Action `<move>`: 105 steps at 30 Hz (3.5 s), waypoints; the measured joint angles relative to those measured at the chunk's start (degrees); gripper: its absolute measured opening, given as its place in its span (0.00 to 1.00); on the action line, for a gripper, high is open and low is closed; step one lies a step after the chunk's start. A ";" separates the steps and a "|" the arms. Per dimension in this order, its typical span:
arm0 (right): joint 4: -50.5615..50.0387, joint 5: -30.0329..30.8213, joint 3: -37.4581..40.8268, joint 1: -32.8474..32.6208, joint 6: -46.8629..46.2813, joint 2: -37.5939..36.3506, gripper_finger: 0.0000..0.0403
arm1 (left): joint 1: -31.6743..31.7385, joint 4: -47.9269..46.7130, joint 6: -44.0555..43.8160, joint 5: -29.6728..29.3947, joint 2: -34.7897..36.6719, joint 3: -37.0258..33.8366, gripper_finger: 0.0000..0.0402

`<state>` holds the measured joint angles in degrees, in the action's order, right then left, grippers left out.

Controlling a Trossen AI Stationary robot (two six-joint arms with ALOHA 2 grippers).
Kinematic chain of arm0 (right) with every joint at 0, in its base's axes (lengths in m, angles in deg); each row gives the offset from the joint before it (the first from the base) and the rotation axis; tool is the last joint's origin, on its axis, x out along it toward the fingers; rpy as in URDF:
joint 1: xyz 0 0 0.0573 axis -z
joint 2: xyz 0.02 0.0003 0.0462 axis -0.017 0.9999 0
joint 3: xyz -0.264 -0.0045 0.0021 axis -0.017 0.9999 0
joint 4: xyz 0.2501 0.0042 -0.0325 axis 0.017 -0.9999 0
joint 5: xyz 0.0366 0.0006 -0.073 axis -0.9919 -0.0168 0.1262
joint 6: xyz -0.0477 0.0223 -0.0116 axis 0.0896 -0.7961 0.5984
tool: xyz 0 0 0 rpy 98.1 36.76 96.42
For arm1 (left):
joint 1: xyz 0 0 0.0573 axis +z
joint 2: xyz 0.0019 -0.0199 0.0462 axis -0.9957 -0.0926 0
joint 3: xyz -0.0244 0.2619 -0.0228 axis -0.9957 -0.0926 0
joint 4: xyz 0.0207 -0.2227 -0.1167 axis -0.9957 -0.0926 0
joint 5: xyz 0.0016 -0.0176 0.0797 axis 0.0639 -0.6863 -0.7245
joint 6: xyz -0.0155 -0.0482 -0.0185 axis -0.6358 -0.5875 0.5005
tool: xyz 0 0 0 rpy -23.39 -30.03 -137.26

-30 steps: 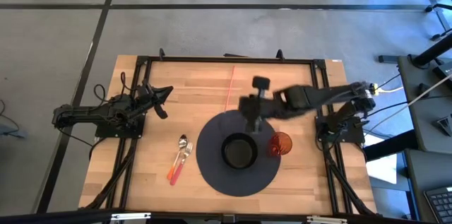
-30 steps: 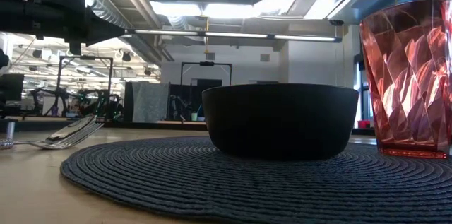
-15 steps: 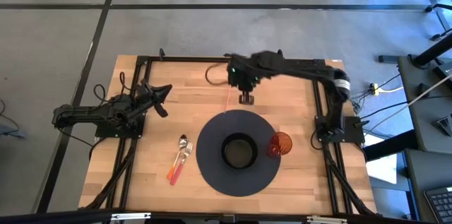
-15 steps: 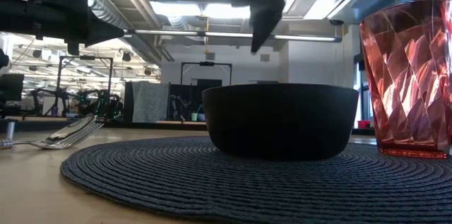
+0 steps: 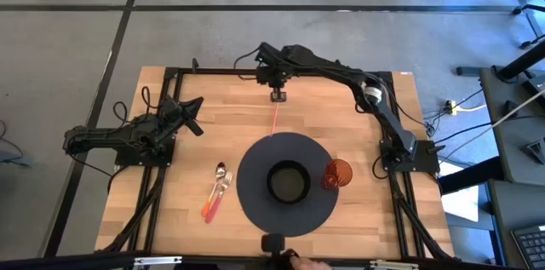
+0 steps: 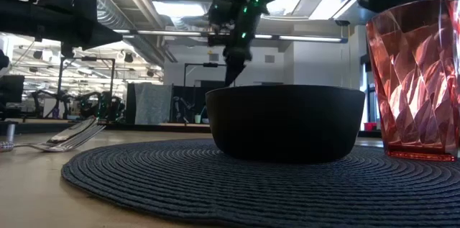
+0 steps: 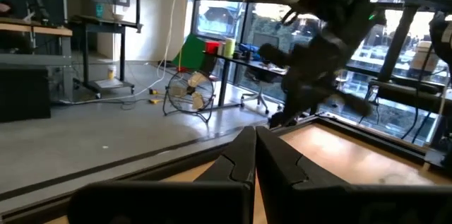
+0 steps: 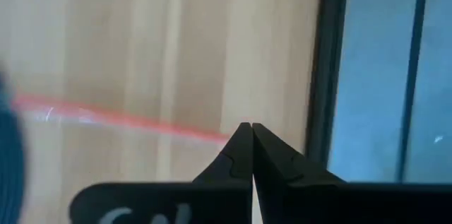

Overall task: Pick & Place Utensil
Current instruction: Put the red straw into the orange cup on the mat

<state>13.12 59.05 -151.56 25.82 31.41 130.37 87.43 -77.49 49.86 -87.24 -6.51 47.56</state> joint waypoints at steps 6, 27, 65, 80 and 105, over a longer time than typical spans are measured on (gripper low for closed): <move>5.93 -4.61 0.81 0.56 -11.47 0.47 0.01 | 0.00 -1.80 -0.02 0.29 0.00 0.00 0.01; 18.70 -31.65 12.54 -13.12 -14.36 -36.16 0.00 | 0.00 -4.64 -3.20 3.40 -0.11 0.00 0.01; 87.50 -0.53 121.73 -39.66 -26.96 -110.08 0.00 | 0.02 0.26 0.15 5.60 -0.13 0.15 0.01; 87.28 5.58 122.46 -39.66 -15.22 -110.98 0.01 | 8.80 -27.59 -12.28 15.54 -54.61 46.46 0.01; 75.12 7.81 122.44 -39.63 -13.46 -111.25 0.01 | 22.11 -57.58 -19.97 37.04 -127.33 108.63 0.06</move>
<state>88.24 66.85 -29.12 -13.81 17.95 19.12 109.54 -135.07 29.89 -50.20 -133.83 156.19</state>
